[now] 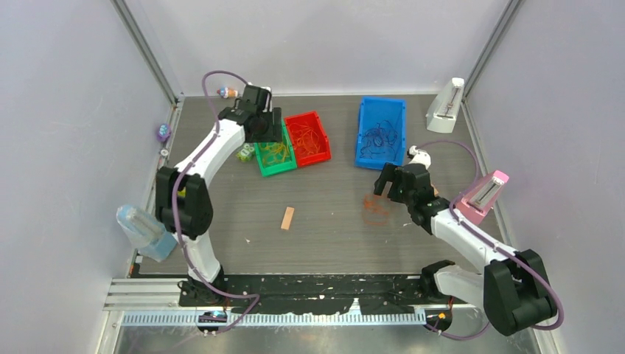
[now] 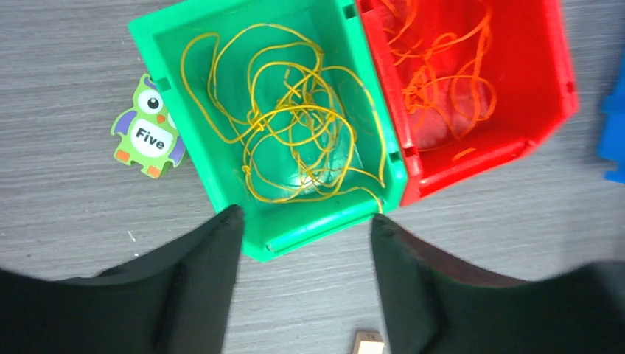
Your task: Untangle the cables
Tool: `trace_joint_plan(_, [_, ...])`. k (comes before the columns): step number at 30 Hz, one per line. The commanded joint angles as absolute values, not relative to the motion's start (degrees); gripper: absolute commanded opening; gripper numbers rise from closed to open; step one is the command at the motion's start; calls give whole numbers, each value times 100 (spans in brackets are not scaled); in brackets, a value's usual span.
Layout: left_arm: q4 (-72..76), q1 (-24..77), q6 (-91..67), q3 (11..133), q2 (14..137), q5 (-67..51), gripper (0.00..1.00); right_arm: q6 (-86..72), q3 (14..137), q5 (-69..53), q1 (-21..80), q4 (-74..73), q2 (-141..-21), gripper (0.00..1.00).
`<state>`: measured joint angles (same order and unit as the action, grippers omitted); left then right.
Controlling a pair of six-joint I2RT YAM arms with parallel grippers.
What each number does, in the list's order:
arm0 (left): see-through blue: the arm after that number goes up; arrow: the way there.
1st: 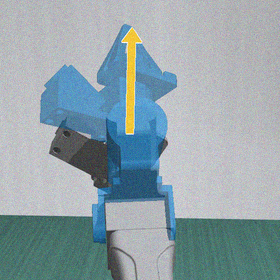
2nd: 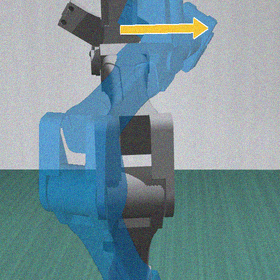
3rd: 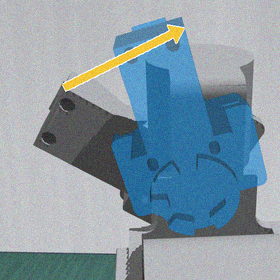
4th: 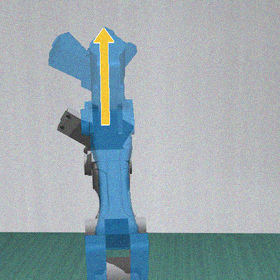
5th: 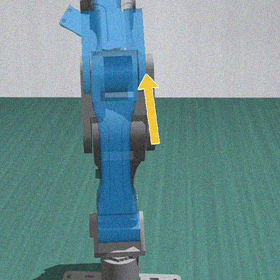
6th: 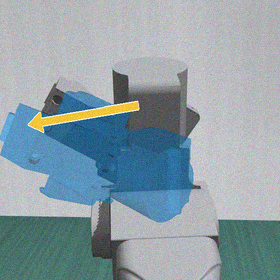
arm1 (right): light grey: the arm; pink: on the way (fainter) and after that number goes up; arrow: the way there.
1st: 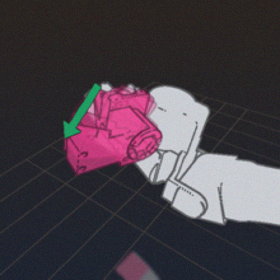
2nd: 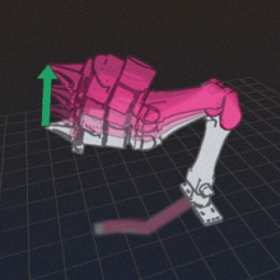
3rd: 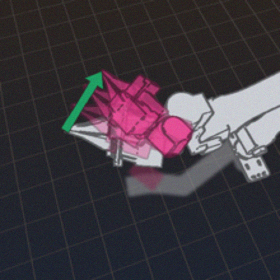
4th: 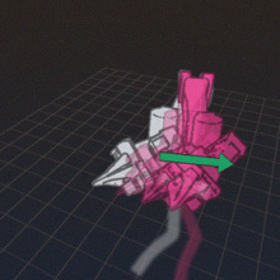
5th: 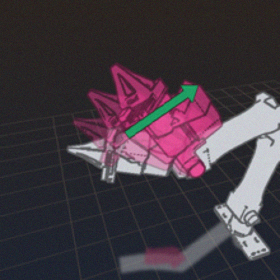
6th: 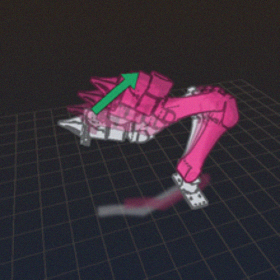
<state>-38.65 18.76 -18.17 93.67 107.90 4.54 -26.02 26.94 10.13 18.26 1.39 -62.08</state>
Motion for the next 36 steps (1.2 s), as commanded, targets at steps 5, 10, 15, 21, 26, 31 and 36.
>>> trace_joint_plan(5, [-3231, 1985, -1961, 8545, 9620, 90, 92, -2426, 3771, 802, 1811, -1413, -7049, 95])
trace_joint_plan(10, [-3097, 2011, -2057, 8094, 9025, 25, 99, -2342, 4004, 601, 1812, -1466, -7655, 95])
trace_joint_plan(15, [-2839, 2091, -2210, 7488, 8312, -235, 100, -2382, 4011, 246, 1857, -1448, -8203, 95])
trace_joint_plan(21, [-2658, 2171, -2330, 6939, 7594, -354, 99, -2529, 4075, 770, 2137, -1932, -8089, 95])
trace_joint_plan(26, [-2477, 2171, -2411, 6399, 7150, -525, 99, -2733, 3841, 769, 2301, -1961, -8268, 95])
trace_joint_plan(31, [-2276, 2171, -2455, 5641, 6529, -469, 97, -2878, 3859, 850, 2464, -2058, -8241, 45])
trace_joint_plan(36, [-2093, 2170, -2506, 4939, 5740, -226, 97, -2692, 4291, 601, 2513, -2365, -8201, 5])
